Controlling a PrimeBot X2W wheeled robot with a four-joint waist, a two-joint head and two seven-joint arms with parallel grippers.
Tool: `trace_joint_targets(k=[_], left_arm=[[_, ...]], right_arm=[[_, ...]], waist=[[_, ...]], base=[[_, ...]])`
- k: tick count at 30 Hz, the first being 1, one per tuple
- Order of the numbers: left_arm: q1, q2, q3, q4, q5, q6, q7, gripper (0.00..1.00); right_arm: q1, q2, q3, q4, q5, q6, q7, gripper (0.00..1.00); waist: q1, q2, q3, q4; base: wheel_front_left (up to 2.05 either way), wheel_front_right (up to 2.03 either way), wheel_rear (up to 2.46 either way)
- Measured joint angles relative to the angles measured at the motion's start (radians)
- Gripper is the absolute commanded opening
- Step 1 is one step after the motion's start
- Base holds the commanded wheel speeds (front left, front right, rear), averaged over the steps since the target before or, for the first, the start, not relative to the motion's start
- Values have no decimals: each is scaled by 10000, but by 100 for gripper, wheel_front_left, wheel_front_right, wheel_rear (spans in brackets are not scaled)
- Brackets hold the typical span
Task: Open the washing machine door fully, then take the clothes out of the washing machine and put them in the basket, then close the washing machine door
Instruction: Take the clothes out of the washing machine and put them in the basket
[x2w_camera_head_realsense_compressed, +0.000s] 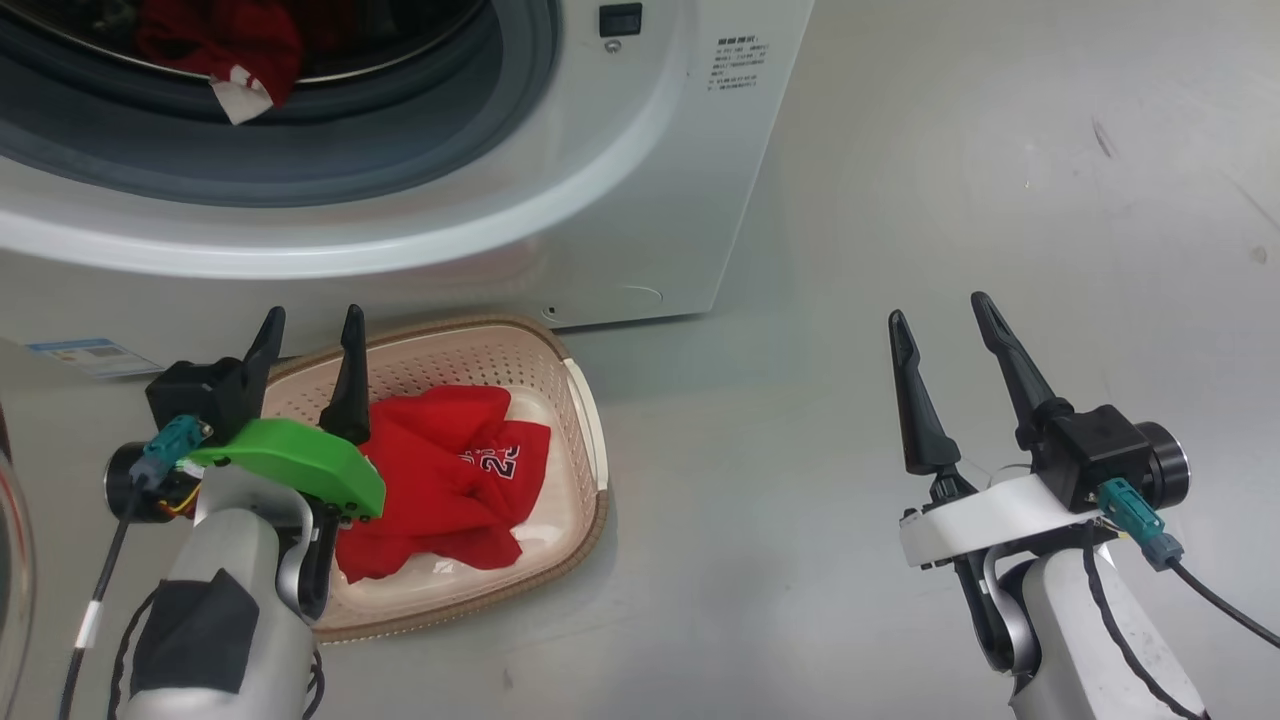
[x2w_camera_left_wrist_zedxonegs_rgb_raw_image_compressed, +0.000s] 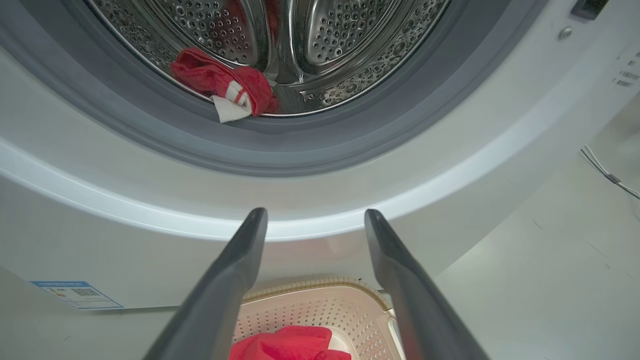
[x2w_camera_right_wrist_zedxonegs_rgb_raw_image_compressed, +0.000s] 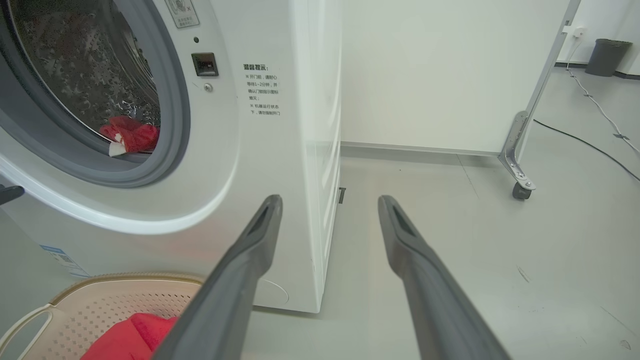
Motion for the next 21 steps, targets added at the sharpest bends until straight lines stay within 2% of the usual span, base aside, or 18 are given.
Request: trace_joint_targets(k=[9, 21], left_arm=[[1193, -2, 224, -2054, 420, 2, 0, 100], [2706, -2, 188, -3685, 667, 105, -2, 100]], right_arm=[[652, 23, -84, 86, 136, 81, 0, 100], [1476, 42, -192, 159, 293, 88, 2, 100]], waist=[[0, 0, -1210, 351], [0, 0, -2444, 548]], base=[[0, 0, 0], [0, 0, 0]])
